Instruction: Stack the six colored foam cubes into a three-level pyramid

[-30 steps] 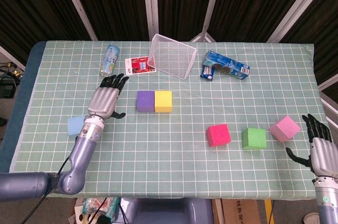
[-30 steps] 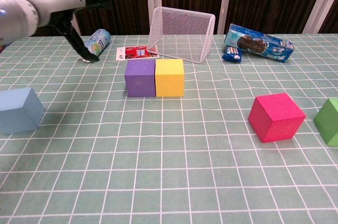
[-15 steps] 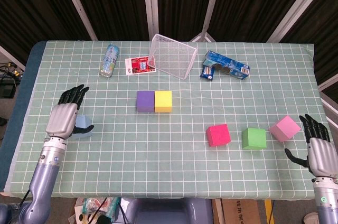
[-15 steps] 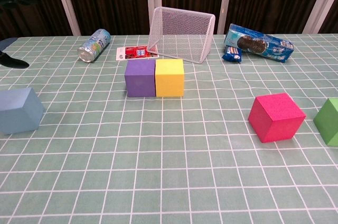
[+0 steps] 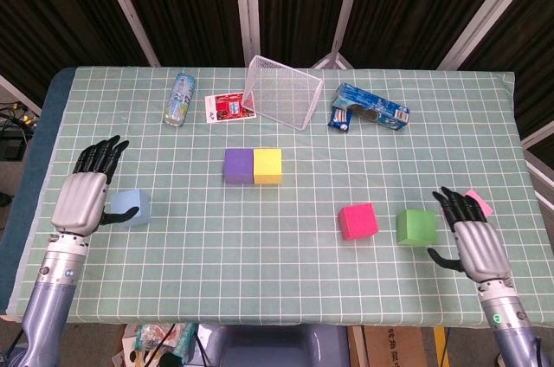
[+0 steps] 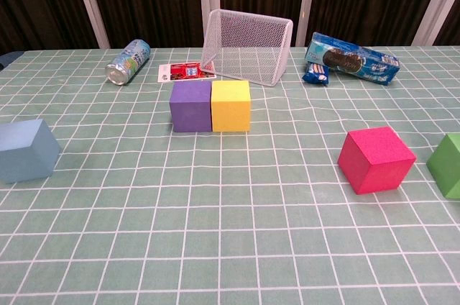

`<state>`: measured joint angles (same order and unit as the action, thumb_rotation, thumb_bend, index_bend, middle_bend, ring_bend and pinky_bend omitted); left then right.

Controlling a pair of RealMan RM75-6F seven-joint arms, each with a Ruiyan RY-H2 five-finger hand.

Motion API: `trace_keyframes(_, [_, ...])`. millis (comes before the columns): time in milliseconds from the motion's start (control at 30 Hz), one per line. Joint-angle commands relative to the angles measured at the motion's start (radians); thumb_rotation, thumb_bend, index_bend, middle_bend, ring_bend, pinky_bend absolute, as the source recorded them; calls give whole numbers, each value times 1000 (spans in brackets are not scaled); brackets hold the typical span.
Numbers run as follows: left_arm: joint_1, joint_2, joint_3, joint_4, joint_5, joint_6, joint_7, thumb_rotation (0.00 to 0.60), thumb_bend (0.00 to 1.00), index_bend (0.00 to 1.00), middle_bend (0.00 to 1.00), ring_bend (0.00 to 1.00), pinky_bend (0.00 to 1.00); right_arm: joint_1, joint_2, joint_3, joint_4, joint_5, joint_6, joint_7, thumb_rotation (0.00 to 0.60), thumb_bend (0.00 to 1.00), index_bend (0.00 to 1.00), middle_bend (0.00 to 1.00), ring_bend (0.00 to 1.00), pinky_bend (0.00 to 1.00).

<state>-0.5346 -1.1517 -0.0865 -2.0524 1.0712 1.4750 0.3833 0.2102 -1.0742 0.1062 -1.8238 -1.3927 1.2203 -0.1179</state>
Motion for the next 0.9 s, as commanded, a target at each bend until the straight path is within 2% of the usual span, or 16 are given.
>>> trace_keyframes(33, [8,15,-15,-9,8,-9,-17,600,44,0,2,0,26,77,-17,1,-55,8,-89,-108,600,264,0,0,0,0])
trace_keyframes(233, [19,33,-29,-19,18,-21,-45,600,44,0,2,0,26,149,-60,25,-71,50,-160,-190,600,264,0,0,0,0])
trace_keyframes(400, [32,59,-38,-27,26,-47,-82,600,44,0,2,0,26,226,-111,53,-52,154,-229,-277,600,264,0,0,0,0])
trace_keyframes(900, [56,90,-74,-22,14,-90,-123,600,44,0,1,0,26,307,-189,33,-9,275,-255,-373,600,263,0,18,0,0])
